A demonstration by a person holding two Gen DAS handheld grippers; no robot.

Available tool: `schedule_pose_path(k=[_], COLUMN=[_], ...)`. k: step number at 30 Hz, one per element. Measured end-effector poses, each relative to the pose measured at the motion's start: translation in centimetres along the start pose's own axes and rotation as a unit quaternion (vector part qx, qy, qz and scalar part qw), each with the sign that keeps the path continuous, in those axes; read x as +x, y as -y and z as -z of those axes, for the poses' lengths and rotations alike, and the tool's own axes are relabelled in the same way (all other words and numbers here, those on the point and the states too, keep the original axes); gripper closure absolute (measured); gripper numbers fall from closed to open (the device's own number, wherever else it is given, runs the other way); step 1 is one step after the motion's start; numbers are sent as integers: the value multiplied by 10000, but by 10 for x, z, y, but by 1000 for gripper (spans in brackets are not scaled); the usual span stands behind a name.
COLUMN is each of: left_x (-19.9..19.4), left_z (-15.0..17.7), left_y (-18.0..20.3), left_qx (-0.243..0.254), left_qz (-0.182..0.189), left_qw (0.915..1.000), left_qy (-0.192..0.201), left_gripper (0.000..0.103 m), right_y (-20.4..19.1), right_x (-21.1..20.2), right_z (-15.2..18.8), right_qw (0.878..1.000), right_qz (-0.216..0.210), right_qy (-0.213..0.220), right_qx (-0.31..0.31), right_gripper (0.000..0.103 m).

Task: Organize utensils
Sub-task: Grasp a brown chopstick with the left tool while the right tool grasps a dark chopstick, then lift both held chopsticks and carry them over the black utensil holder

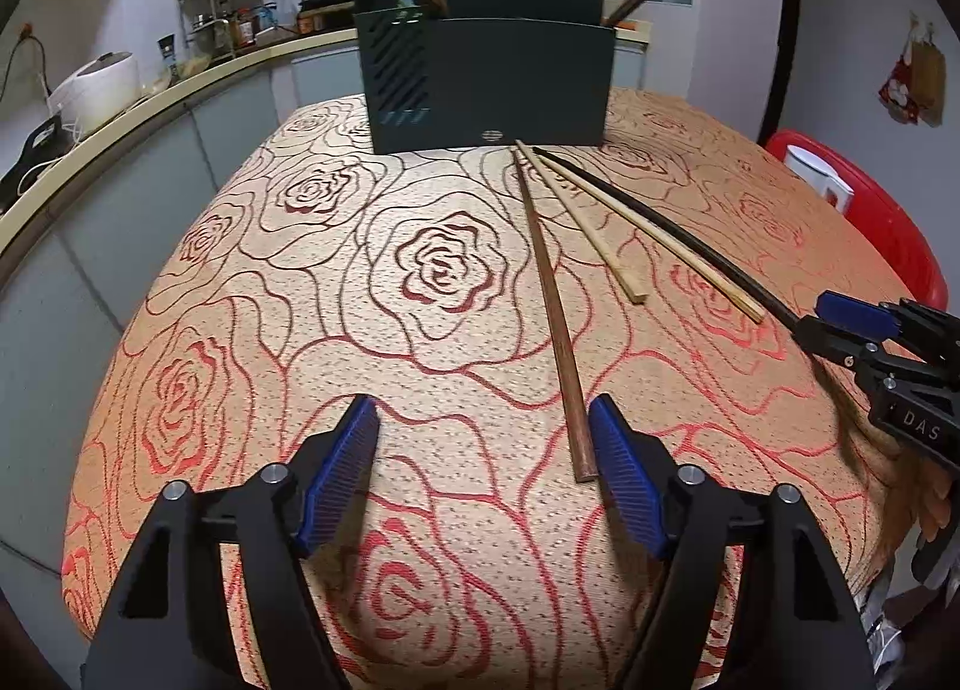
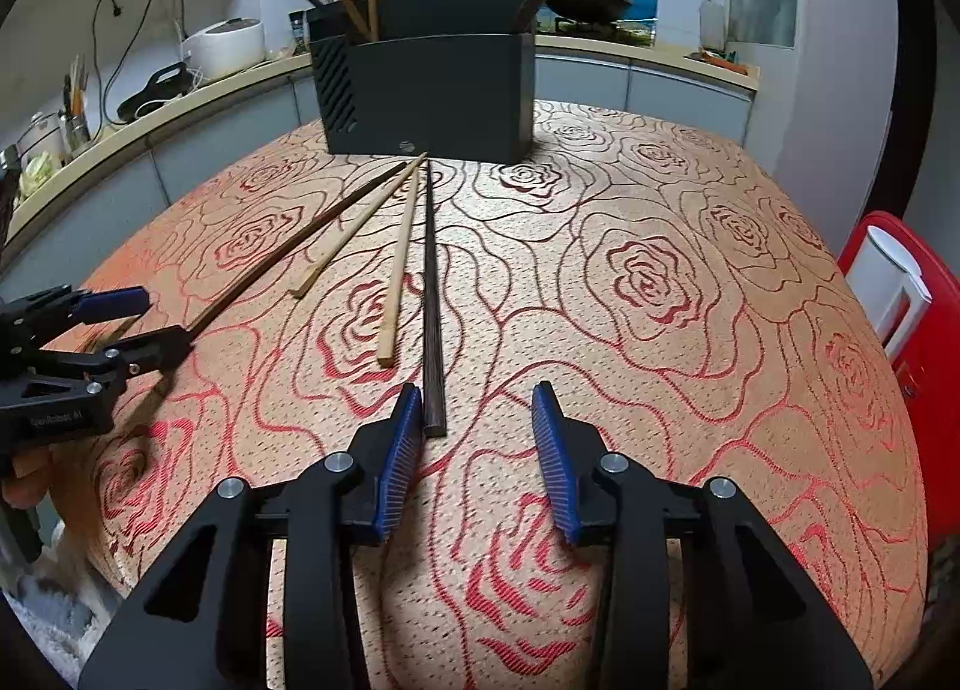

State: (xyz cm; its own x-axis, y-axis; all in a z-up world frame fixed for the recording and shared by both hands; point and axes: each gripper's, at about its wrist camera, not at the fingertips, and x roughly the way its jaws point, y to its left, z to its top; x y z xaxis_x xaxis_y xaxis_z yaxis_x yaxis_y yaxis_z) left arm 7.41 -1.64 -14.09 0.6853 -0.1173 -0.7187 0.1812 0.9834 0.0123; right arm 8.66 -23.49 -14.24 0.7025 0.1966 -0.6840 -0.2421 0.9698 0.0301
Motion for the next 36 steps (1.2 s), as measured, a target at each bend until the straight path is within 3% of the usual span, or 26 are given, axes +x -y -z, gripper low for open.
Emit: schedule_pose_path(k=[7,9,17,26,36], left_x=[-2,-3,-4,-14,-61], left_z=[1,1,2,-6,-34], left_y=[5,8,17,10,-7], left_qx=[57,101,271,195,198], left_qz=[48,83,111,119,31], left_qw=[9999,9999,9994,9994,9963], left_qy=[82,110,158,275,841], left_gripper=[53,63,96,96,96], right_y=[-4,-6,-6,3,22], right_x=[3,3,4,0,-47], right_z=[-1,-1,-2,-6,-27], right_qw=[10000,9998,9997,9996,9960], right_qz=[-33,-75,-171,-257,-309], right_qy=[43,58,73,59,683], right_qx=[-65,-145,-136,125,493], right_gripper=[71,79,93,95,95])
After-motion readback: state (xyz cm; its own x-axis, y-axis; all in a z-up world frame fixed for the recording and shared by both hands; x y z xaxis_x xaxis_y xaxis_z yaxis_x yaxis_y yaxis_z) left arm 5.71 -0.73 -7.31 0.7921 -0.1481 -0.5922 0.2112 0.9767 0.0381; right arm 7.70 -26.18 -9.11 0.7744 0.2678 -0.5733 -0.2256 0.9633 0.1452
